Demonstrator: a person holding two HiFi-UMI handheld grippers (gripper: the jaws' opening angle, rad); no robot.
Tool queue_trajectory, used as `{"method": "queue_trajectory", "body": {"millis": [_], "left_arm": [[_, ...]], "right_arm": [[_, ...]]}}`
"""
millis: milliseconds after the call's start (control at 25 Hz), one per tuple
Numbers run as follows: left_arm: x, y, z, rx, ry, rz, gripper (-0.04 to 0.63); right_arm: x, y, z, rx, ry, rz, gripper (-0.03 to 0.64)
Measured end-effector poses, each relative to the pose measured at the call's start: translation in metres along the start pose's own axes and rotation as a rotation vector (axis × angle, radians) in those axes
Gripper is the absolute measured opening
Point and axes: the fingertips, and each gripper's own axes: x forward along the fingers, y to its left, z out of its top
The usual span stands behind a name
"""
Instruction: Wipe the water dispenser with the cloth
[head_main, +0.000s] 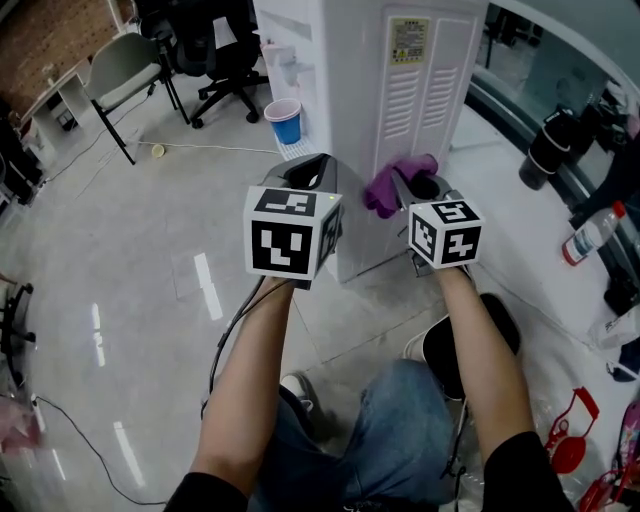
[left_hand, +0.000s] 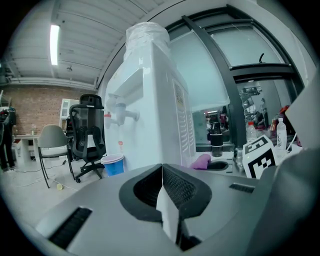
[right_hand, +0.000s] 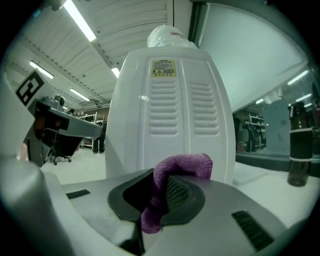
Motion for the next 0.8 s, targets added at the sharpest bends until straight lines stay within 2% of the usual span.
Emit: {"method": "queue_trajectory", "body": {"millis": [560, 800], "left_arm": [[-0.004, 0.01, 0.004, 0.002, -0.025, 0.02, 0.028], [-0.008, 0.018, 0.003, -0.003, -0.018, 0.031, 0.028]], "right_arm": [[0.019, 0.0, -0.138, 0.14, 0.157, -0.057, 0.04], [0.024, 0.0, -0.181, 0.158, 0.234, -0.07, 0.04]]}}
